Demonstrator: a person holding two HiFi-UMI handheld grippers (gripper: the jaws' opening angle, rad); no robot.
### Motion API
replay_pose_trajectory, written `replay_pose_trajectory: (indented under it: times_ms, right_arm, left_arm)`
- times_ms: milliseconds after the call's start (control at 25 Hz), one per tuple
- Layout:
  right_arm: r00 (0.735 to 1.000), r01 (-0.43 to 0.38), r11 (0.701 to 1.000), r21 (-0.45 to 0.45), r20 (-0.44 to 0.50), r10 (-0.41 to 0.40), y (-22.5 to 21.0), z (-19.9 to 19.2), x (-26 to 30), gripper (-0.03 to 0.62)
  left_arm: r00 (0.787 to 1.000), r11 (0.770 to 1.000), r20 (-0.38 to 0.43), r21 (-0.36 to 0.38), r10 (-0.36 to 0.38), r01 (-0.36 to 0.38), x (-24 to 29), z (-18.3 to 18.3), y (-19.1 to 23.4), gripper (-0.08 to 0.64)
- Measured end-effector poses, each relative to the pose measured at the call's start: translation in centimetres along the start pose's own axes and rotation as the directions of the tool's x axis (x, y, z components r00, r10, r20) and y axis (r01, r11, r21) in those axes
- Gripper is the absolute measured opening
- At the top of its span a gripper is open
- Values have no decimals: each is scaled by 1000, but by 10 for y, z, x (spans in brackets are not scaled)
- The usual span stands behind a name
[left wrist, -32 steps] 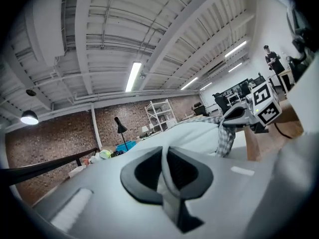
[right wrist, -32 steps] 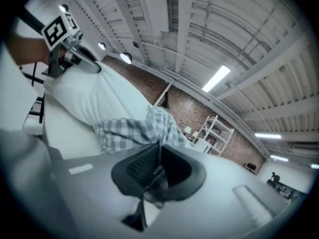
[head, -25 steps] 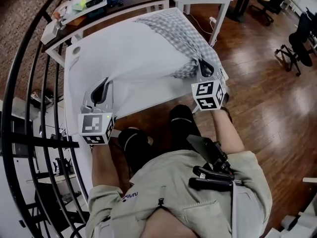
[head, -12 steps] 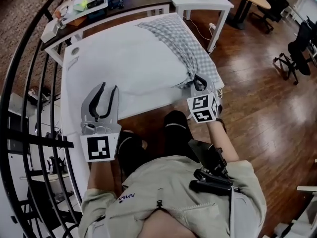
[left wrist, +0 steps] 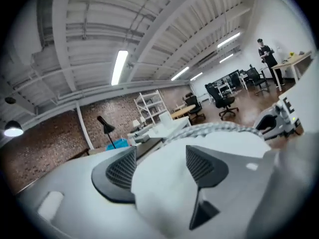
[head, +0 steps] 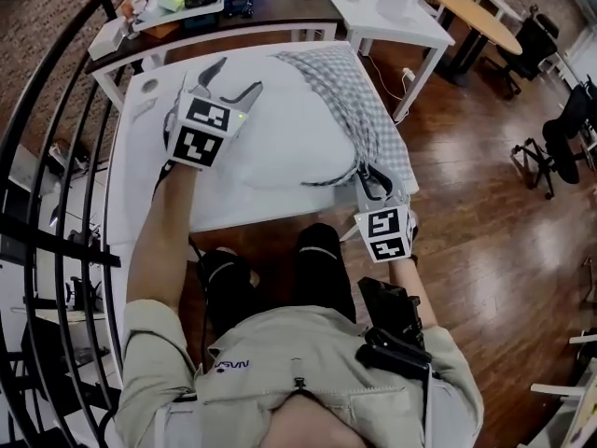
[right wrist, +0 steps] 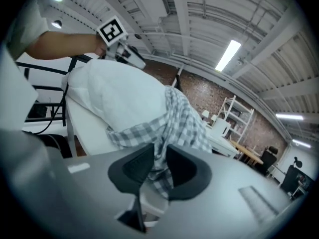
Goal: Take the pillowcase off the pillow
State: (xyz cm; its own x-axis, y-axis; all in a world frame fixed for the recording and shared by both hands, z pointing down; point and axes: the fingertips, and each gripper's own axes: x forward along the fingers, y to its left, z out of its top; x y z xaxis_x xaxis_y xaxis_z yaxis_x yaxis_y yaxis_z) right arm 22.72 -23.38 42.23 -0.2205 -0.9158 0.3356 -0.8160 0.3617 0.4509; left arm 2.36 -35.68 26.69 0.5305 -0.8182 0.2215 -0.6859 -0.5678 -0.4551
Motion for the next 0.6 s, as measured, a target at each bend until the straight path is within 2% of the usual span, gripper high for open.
replay_pose_trajectory:
  times_ms: [80, 120, 240, 320, 400, 600]
  right_arm:
    - [999, -18, 999, 33, 35, 17, -2, 13, -9, 87]
    - [998, -19, 997, 69, 69, 14, -6, 21, -15, 87]
    - [975, -20, 982, 190, 219, -22, -30, 56, -37, 75]
    - [953, -42, 978, 203, 302, -22, -42, 86, -44, 77]
    - [939, -66, 987, 146, 343, 12, -47, 117, -38, 84]
    - [933, -133, 991, -17, 336, 130, -38, 183, 11, 150]
  left_arm:
    - [988, 996, -128, -26, -89, 86, 27, -29, -8, 301]
    - [978, 991, -167, -44, -128, 123, 33, -41, -17, 300]
    - [959, 979, -198, -68, -202, 192, 32, -64, -50, 189]
    - [966, 983, -180, -34, -183, 180, 27, -68, -65, 111]
    - [979, 990, -153, 8, -137, 140, 21, -67, -74, 49]
    - [995, 995, -83, 73, -55, 61, -2, -72, -98, 26]
